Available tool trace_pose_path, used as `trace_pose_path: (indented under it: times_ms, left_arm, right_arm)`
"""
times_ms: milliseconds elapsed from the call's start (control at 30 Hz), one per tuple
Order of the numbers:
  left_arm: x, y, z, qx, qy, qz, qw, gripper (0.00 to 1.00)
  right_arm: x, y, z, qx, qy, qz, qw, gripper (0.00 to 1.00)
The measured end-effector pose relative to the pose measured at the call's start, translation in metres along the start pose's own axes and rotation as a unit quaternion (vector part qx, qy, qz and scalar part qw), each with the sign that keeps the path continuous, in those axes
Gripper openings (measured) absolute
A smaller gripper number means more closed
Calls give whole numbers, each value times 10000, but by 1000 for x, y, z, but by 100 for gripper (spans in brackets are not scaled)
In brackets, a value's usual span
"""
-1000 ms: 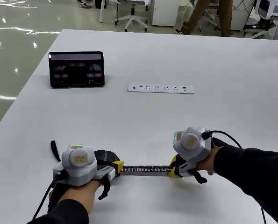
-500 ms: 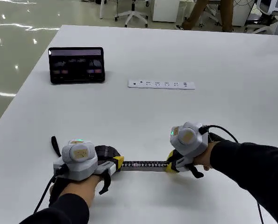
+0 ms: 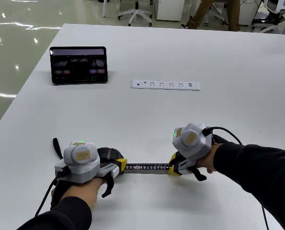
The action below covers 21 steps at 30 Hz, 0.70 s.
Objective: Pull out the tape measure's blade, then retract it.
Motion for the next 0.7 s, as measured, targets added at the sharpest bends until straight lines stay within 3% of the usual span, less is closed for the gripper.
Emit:
trace_pose_path:
  times_ms: [700]
  left_arm:
    - [0,0,0,-7,23,-15,10000,58]
  right_arm:
    - [7,-4,-2,31,-12,138,9999,11]
Point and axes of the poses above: the centre of the closed fingertips' face, and the gripper's own axes: y roughly backward along the fingers, z roughly to its right, x roughly out of its top, the point moved 3 cm from there along y, roughly backward along the fingers, and after that the axes turned 4 degrees about z, right-handed, at the moved point
